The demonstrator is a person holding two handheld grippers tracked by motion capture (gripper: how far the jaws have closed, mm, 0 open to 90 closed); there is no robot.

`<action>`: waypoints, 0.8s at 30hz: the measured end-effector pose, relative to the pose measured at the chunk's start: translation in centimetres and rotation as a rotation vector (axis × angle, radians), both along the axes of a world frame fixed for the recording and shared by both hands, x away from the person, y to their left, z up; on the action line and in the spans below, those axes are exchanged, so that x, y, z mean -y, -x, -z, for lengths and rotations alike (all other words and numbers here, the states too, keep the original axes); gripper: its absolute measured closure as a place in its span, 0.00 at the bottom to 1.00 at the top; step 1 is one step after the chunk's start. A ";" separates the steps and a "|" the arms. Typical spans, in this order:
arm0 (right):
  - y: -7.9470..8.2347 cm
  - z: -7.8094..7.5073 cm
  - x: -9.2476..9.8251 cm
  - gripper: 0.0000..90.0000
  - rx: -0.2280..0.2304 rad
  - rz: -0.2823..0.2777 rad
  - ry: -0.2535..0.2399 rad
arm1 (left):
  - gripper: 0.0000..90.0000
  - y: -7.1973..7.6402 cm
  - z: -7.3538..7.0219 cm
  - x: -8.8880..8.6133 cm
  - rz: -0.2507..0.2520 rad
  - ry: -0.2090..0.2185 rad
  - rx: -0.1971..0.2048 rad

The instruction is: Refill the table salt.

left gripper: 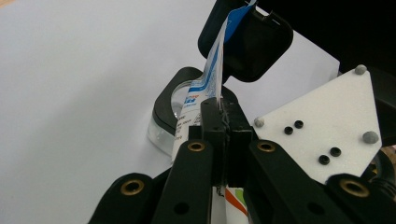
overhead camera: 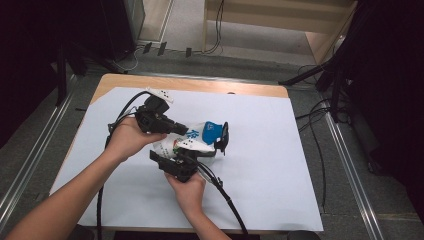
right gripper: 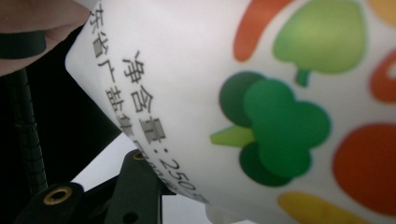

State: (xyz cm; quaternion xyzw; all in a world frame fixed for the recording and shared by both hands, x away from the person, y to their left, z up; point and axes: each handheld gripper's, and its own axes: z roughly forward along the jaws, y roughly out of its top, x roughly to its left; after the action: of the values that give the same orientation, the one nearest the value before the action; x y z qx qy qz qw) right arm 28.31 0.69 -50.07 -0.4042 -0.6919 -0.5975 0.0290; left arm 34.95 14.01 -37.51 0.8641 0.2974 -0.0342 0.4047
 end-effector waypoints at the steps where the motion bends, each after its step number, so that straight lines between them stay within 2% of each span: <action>1: 0.0 0.0 0.0 0.68 -0.001 0.003 -0.003 | 1.00 0.0 0.0 0.0 0.001 0.001 0.002; 14: 0.0 -0.2 -0.2 0.68 0.001 -0.002 -0.004 | 1.00 0.0 -0.1 -0.2 0.001 0.009 0.000; 19: -0.1 -0.3 -0.2 0.68 0.000 0.002 -0.019 | 1.00 0.0 -0.2 -0.2 0.001 0.006 0.005; 24: -0.1 -0.3 -0.1 0.68 0.005 0.002 -0.002 | 1.00 0.0 -0.1 -0.1 0.002 0.010 0.004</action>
State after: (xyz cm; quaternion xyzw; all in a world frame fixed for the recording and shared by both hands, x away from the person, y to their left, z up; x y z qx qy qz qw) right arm 28.42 0.81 -49.77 -0.4033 -0.6910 -0.5993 0.0268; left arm 34.98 14.08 -37.37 0.8624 0.2957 -0.0345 0.4095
